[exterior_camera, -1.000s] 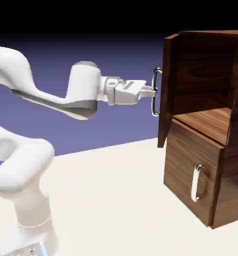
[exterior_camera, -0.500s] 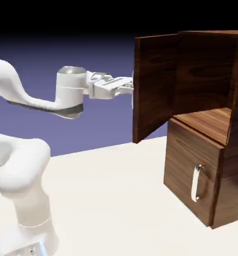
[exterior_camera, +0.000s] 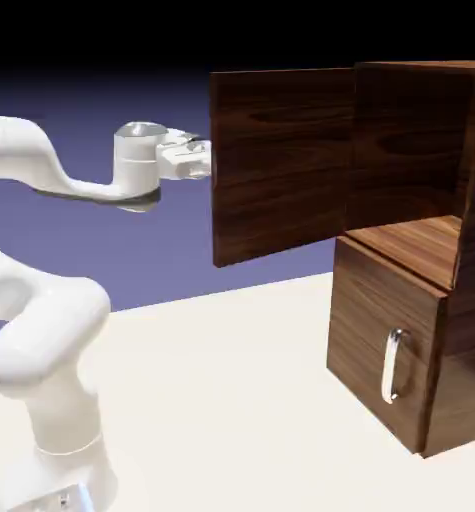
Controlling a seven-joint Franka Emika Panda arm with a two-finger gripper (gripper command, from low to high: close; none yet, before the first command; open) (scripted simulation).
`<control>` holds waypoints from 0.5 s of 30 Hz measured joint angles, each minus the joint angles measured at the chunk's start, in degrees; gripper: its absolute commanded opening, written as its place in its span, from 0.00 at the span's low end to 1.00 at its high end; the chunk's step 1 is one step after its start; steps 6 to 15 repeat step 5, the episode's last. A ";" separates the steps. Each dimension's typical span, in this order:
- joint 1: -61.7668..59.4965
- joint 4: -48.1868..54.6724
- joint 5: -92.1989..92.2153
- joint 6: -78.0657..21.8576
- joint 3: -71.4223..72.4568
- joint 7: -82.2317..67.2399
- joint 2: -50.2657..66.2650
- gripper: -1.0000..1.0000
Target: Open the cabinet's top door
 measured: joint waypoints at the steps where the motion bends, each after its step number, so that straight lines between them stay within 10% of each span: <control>1: -1.86 2.08 0.87 -2.04 1.51 -0.32 -0.05 0.00; 3: -5.63 6.22 2.49 -5.93 4.34 -1.04 -0.36 0.00; 4: -7.08 7.82 3.07 -7.38 5.36 -1.32 -0.55 1.00; 15: -7.09 7.82 3.08 -7.45 5.40 -1.32 -0.54 1.00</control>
